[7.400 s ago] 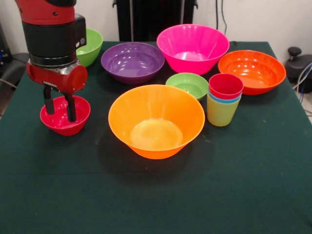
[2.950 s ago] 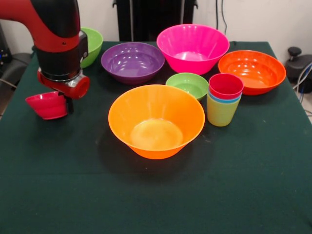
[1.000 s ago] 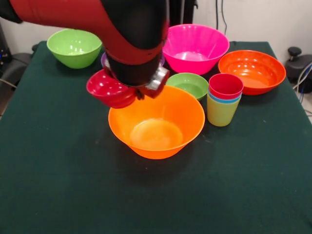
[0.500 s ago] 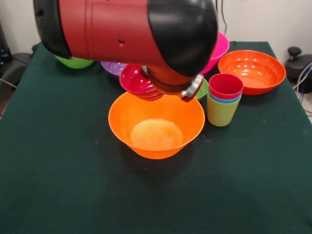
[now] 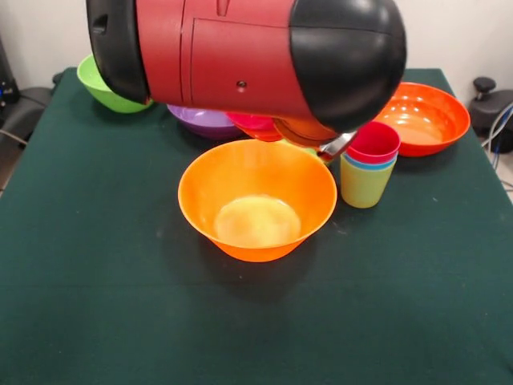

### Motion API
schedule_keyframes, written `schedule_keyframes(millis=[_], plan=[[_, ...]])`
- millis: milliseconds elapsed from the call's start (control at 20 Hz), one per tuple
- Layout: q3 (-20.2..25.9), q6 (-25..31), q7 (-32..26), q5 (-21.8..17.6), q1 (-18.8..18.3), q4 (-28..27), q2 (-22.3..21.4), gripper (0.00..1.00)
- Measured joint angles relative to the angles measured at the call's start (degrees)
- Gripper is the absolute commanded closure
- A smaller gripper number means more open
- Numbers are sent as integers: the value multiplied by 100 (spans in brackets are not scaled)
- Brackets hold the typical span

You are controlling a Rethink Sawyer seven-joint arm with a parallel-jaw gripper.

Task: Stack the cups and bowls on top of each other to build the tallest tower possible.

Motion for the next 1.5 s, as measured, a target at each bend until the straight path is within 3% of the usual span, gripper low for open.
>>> schedule_keyframes(millis=[650, 1100, 1500], plan=[[-67, -14, 667, -32, 332, -1034, 358, 100], [-85, -313, 766, -69, 473, -1429, 617, 100], [-85, -341, 1260, -102, 552, -1631, 831, 100]])
